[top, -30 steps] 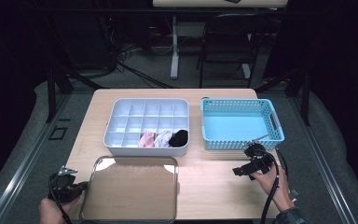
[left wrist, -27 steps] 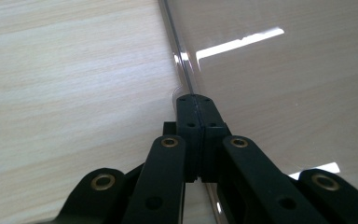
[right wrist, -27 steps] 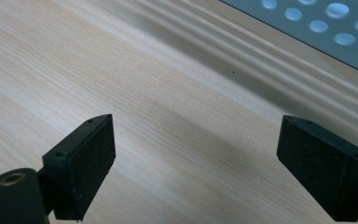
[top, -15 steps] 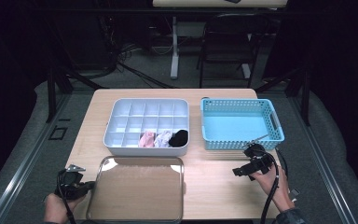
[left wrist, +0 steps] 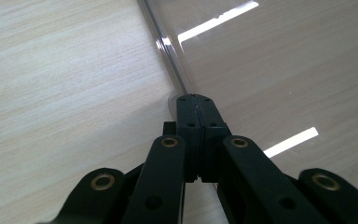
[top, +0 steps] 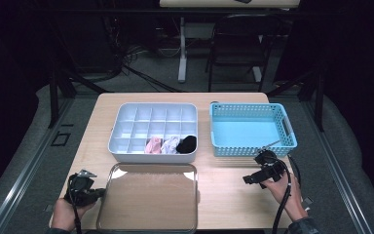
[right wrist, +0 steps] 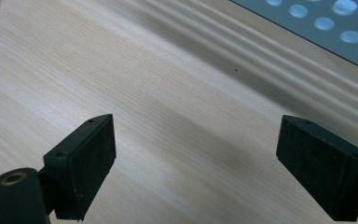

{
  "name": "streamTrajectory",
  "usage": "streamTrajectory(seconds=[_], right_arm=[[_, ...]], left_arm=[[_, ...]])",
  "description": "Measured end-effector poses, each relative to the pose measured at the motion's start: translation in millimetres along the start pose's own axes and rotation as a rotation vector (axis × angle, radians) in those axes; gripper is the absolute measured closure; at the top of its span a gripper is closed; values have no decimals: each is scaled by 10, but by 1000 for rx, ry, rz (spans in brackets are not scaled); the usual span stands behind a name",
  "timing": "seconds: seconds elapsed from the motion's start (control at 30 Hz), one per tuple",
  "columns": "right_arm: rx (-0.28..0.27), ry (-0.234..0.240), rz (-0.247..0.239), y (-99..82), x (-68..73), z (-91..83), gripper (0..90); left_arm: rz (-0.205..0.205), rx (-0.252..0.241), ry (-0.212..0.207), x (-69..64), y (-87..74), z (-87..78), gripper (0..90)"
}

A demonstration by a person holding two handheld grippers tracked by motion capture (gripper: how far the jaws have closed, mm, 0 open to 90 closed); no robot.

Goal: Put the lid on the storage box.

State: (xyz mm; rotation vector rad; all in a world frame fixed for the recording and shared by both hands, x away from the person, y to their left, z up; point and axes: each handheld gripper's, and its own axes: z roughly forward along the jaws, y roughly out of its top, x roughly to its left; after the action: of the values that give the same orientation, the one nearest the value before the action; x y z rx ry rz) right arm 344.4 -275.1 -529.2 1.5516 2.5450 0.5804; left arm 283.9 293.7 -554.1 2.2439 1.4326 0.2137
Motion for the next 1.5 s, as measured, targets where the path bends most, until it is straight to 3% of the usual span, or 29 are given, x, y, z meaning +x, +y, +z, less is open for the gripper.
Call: streamTrajectory(seconds=[0.63, 1.03, 1.5], right_arm=[[0, 9, 9, -8, -5, 1, 113], [4, 8, 0, -12, -18, -19, 114], [-2, 14, 15, -18, -21, -20, 116]], left_arm=[[57, 35, -41, -96, 206, 101, 896], [73, 58, 9, -221, 382, 186, 894], [102, 59, -24, -493, 570, 356, 867]])
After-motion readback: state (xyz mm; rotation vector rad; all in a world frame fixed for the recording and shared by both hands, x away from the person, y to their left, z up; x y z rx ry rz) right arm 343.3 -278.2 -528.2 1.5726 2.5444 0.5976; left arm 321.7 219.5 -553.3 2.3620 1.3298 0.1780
